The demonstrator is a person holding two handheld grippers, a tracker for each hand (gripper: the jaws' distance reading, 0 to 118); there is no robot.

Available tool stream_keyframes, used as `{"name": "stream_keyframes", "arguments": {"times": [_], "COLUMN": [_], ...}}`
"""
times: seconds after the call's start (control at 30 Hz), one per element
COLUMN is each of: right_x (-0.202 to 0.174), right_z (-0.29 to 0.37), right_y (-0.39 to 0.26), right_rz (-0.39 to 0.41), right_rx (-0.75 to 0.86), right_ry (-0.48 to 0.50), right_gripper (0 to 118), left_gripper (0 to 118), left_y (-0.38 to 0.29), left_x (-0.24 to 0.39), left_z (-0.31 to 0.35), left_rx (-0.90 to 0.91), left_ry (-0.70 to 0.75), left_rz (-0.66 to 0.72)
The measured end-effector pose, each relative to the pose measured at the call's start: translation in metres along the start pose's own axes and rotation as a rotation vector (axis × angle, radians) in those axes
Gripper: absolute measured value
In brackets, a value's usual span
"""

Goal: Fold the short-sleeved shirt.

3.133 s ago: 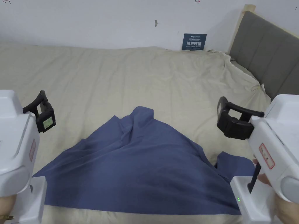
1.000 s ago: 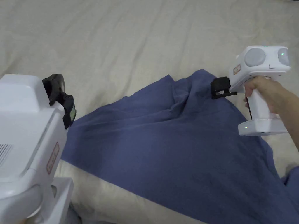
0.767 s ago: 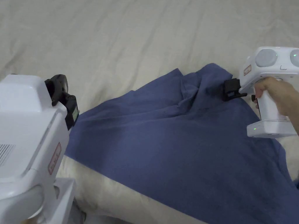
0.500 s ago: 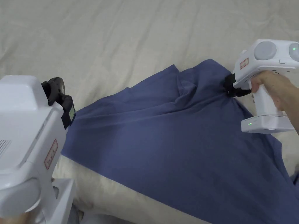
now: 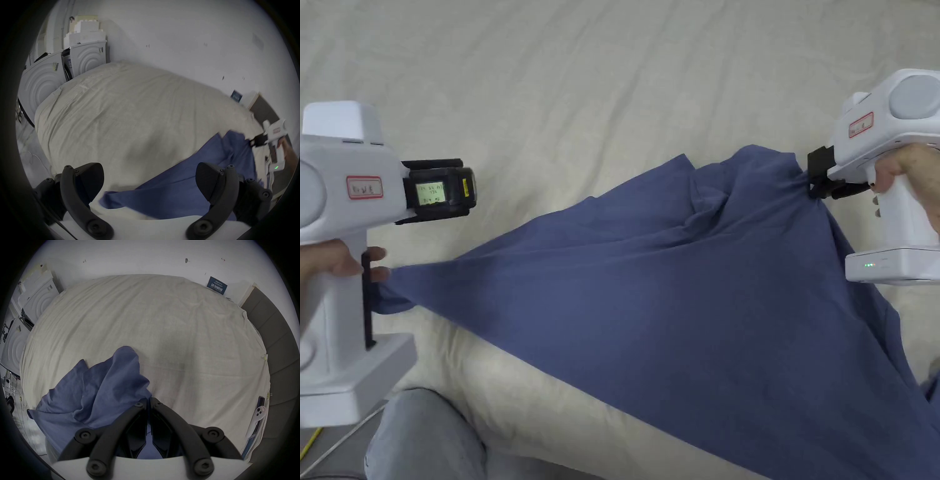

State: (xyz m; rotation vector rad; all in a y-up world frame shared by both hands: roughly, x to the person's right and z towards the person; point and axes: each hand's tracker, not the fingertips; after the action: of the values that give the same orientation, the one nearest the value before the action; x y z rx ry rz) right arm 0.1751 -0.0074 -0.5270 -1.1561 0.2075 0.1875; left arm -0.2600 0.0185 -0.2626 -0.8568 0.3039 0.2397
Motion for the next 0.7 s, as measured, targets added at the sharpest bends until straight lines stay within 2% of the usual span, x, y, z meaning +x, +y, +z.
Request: {"name": "stream_keyframes", "arguments": {"times": [0.2,0.3,0.4,0.5,0.57,0.6,0.67,0.7], "right_x": [-0.003,-0.004,-0.007,-0.01,-0.01,-0.01,-0.011,-0.01], "right_z": [0.022,0.028,0.031,0.032,0.031,0.031,0.03,0.03], "right_y": [-0.006,-0.007,-0.008,-0.009,-0.01,-0.01,-0.012,-0.013], "right_rz": [0.008,0.008,0.007,0.005,0.003,0.002,-0.01,-0.018], "right_rx": [0.025,0.031,0.031,0.034,0.031,0.03,0.03,0.028], "right_ry": [-0.017,-0.025,-0.035,-0.036,-0.04,-0.042,-0.045,-0.041], "right_gripper": [2,2,2,2,2,2,2,2], "left_gripper": [116,115,108,89,70,58,6,0], "left_y": [-0.013,-0.028,-0.04,-0.048,-0.053,-0.056,-0.061,-0.065], "left_x": [-0.033,-0.046,-0.053,-0.053,-0.052,-0.051,-0.051,-0.048], "left_z": [-0.032,-0.042,-0.042,-0.048,-0.053,-0.055,-0.058,-0.059], "left_rx": [-0.24,-0.289,-0.302,-0.31,-0.346,-0.357,-0.357,-0.345], "left_ry": [0.125,0.159,0.159,0.159,0.14,0.12,0.084,0.09], "left_rz": [-0.145,-0.145,-0.126,-0.112,-0.104,-0.092,-0.063,-0.063]}}
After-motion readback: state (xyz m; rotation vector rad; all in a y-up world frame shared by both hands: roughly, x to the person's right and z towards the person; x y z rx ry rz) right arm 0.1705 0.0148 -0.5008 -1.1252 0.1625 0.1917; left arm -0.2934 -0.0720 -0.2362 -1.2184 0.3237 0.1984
